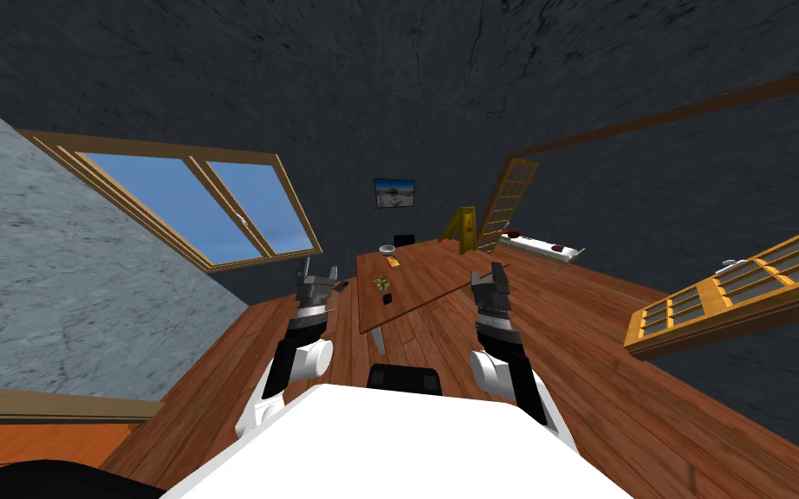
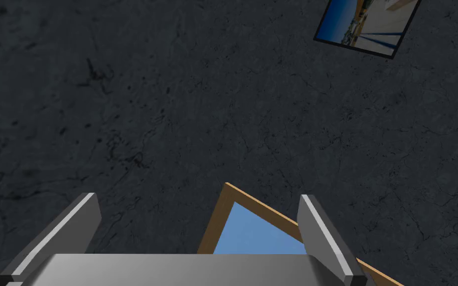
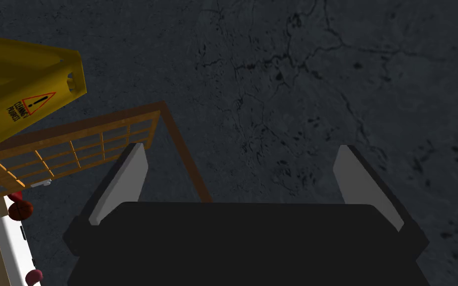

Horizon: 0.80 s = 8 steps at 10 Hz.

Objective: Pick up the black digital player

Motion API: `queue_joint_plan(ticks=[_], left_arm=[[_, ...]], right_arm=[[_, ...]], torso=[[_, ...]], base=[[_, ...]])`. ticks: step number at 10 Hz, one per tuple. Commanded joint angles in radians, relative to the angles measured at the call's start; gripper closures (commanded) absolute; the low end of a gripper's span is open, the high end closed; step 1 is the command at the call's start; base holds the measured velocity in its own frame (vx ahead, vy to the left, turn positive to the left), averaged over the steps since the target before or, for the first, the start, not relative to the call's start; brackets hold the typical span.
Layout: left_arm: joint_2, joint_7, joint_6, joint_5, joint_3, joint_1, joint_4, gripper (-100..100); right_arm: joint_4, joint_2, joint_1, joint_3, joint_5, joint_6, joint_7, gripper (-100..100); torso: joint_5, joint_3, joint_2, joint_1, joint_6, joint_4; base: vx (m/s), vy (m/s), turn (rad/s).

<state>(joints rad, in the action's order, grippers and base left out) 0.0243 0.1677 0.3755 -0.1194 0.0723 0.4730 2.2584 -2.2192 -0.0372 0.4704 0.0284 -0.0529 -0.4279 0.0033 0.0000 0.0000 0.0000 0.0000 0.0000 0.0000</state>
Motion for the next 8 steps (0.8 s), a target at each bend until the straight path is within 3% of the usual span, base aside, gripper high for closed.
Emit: queue_joint_plan(ticks=[1, 6, 7, 8], left_arm=[[0.028, 0.004, -0.018, -0.006, 0.002, -0.002, -0.005, -100], [0.126, 0.035, -0.148, -0.05, 0.016, -0.016, -0.039, -100], [0.126, 0.035, -0.157, -0.05, 0.016, -0.016, -0.039, -100], [0.144, 0.044, -0.197, -0.062, 0.019, -0.019, -0.048, -100]], right_arm=[[0.0, 0.0, 0.0, 0.0, 0.0, 0.0, 0.0, 0], [0.0, 0.0, 0.0, 0.0, 0.0, 0.0, 0.0, 0], [0.0, 0.0, 0.0, 0.0, 0.0, 0.0, 0.0, 0], [0.0, 0.0, 0.0, 0.0, 0.0, 0.0, 0.0, 0]], torso=[[0.0, 0.0, 0.0, 0.0, 0.0, 0.0], [-0.001, -0.001, -0.002, -0.003, 0.0, 0.0], [-0.001, -0.001, -0.002, -0.003, 0.0, 0.0], [-0.001, -0.001, -0.002, -0.002, 0.0, 0.0]], base=[[0.005, -0.011, -0.046], [0.02, -0.037, -0.102], [0.02, -0.035, -0.039], [0.016, -0.037, -0.098]])
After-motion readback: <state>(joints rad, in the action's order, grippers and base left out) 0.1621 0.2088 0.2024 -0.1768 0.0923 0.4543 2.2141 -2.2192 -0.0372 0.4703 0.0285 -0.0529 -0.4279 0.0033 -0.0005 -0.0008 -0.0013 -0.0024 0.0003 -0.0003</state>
